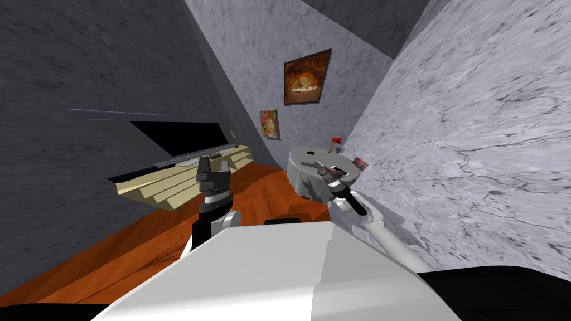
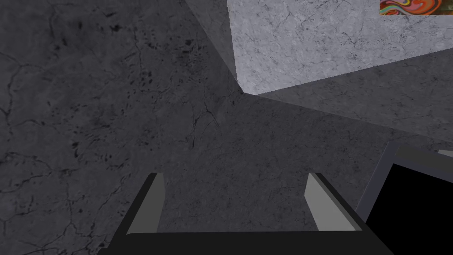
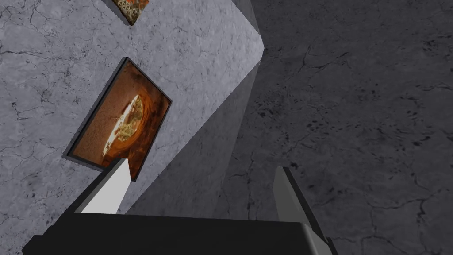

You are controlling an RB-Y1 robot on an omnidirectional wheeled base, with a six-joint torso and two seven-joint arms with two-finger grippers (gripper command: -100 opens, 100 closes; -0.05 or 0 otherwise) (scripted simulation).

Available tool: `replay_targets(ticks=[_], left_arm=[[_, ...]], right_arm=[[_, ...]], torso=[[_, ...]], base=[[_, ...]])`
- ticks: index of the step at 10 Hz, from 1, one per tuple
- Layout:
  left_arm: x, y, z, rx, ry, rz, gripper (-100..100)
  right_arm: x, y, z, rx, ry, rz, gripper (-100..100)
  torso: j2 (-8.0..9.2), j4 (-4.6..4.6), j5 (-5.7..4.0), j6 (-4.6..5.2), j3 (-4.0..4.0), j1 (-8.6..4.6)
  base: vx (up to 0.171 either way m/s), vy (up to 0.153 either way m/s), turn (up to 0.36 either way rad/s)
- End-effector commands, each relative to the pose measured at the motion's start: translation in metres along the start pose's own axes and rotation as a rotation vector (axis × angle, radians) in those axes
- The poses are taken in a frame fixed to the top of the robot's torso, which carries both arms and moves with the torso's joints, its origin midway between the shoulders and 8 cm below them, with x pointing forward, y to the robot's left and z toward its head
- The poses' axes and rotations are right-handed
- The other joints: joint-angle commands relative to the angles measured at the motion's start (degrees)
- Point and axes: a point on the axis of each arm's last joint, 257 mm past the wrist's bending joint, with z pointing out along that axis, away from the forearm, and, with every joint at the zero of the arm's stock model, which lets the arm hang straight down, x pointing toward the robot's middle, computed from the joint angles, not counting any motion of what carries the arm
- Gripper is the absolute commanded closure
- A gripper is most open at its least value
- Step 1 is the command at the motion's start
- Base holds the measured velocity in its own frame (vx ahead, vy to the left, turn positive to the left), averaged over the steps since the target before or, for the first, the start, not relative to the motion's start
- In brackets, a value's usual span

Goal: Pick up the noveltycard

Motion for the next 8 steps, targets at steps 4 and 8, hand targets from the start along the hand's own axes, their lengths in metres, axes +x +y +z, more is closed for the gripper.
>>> replay_targets(ticks=[4,8], left_arm=[[0.000,0.000,0.000,0.000,0.000,0.000,0],[0.000,0.000,0.000,0.000,0.000,0.000,0]], right_arm=[[0.007,-0.006,0.001,-0.045,0.110,-0.113,-100],[0.010,-0.011,0.000,-0.077,0.210,-0.195,-100]], torso=[[-0.03,-0.01,-0.01,0.00,-0.02,-0.03],[-0.02,0.00,-0.02,0.02,-0.01,-0.05]], base=[[0.033,0.039,-0.060],[0.030,0.036,-0.048]])
